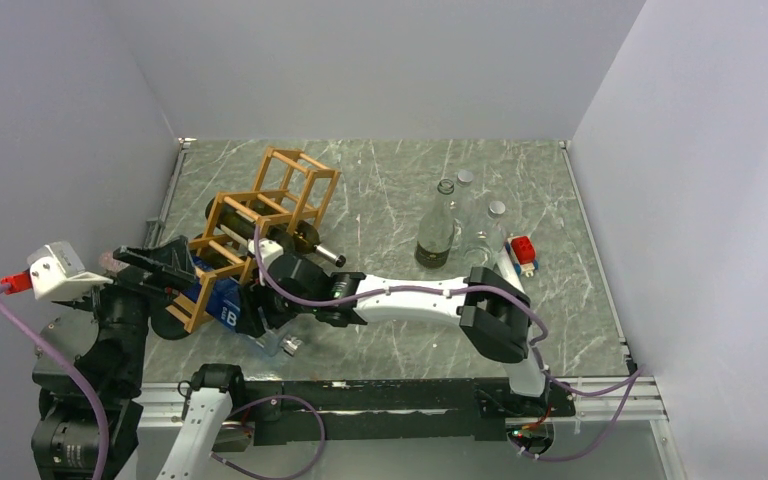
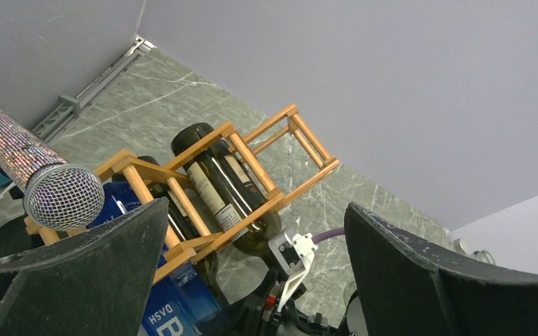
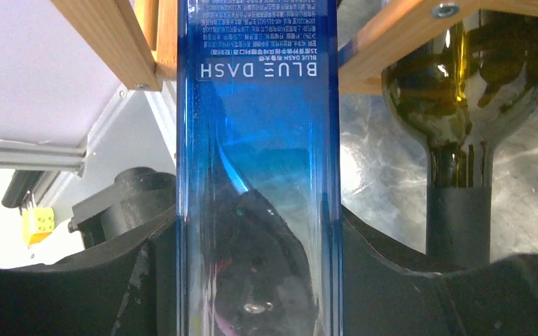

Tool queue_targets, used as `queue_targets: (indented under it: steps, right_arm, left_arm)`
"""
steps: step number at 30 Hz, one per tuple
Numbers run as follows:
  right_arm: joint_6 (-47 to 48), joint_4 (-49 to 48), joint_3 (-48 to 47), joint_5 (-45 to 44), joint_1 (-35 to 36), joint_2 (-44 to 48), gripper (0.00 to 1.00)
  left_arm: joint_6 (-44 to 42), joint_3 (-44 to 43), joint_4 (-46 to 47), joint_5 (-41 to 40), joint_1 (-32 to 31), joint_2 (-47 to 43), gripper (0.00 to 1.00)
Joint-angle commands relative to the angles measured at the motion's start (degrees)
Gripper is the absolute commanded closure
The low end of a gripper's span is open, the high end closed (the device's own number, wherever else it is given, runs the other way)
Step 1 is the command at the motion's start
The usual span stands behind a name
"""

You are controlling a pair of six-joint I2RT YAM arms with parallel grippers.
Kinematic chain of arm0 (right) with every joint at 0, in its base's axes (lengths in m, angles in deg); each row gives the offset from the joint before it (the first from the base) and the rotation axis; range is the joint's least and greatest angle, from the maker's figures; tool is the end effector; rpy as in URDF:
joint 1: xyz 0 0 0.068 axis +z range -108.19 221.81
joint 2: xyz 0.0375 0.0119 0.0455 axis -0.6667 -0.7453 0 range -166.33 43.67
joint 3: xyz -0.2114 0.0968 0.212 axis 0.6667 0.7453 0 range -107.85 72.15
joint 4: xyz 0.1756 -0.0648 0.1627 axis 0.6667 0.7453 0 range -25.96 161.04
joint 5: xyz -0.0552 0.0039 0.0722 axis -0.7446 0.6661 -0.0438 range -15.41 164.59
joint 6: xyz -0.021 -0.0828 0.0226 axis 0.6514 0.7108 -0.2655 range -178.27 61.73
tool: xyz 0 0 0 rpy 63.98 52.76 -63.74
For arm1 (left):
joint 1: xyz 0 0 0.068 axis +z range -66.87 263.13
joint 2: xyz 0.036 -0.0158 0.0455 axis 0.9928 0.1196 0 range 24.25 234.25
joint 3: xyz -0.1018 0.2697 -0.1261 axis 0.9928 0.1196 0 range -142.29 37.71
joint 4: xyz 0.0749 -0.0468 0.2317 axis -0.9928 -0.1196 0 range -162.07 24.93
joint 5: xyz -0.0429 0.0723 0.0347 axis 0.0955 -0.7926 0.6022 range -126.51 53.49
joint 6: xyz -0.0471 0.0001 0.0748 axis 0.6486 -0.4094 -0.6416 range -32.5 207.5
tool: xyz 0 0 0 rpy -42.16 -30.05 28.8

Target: Put the wine bottle on the wine rack

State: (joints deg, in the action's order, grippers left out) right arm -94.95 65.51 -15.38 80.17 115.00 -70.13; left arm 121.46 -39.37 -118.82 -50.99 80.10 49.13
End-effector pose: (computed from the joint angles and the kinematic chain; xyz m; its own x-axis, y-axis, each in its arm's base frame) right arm 0.1408 0.4923 0.2753 -0.6920 -0.2347 -0.6826 -0.7035 0.4311 0.5650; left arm -0.0135 0.0203 0.4576 0.0884 -0.5462 -0.8330 -0.1796 0.8138 -0.5527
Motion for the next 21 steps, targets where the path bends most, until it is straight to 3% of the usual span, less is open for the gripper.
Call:
queue_targets:
  steps: [1, 9, 21]
  right_arm:
    - [1.0, -16.5, -6.5, -0.5, 0.3, 0.4, 1.0]
    - [0.6, -18.8, -9.1, -2.7, 0.2, -3.0, 1.0]
    - [1.4, -14.9, -15.9, -4.0, 0.2, -7.8, 0.97]
  left_arm:
    - [-2.1, -2.0, -0.4, -0.7, 0.1, -0.4, 0.01]
    - [-2.2, -1.8, -0.1, 0.0, 0.1, -0.3, 0.01]
    - [-2.3, -1.8, -0.4, -0.6, 0.1, -0.7, 0.01]
